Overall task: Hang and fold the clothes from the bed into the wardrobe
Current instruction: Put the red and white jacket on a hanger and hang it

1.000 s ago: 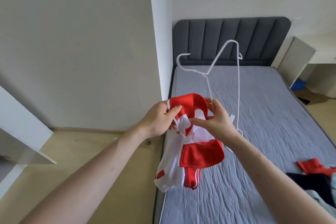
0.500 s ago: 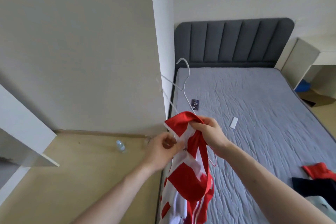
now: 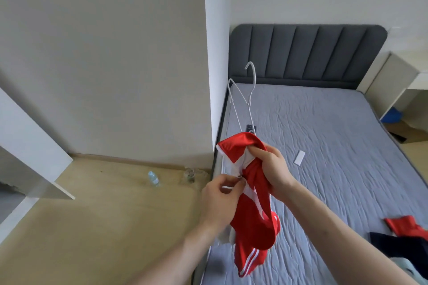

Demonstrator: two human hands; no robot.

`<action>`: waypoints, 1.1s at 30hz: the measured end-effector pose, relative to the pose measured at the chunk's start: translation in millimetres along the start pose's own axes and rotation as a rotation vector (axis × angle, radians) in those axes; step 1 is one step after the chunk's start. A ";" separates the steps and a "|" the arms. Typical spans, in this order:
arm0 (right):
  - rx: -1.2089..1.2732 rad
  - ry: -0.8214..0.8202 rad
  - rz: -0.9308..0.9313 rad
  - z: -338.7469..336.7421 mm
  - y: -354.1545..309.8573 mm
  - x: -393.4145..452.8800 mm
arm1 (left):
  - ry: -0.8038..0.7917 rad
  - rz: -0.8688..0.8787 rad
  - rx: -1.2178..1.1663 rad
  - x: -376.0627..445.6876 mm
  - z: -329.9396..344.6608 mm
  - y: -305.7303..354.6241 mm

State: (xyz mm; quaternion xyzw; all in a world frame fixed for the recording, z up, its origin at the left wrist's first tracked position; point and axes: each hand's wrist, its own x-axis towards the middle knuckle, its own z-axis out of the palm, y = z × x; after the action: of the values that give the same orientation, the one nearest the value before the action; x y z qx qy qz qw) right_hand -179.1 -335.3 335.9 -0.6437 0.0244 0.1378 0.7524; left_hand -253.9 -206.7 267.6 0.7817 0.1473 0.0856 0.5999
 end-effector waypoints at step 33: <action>-0.011 -0.229 -0.030 -21.7 -4.1 4.1 | -0.169 -0.473 -0.361 26.4 -35.3 -14.9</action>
State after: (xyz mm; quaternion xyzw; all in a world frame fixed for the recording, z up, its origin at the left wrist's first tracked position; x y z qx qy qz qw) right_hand -171.2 -356.2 335.3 -0.6281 -0.0721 0.1990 0.7488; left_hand -241.9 -162.1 261.5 0.6107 0.2572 -0.0971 0.7426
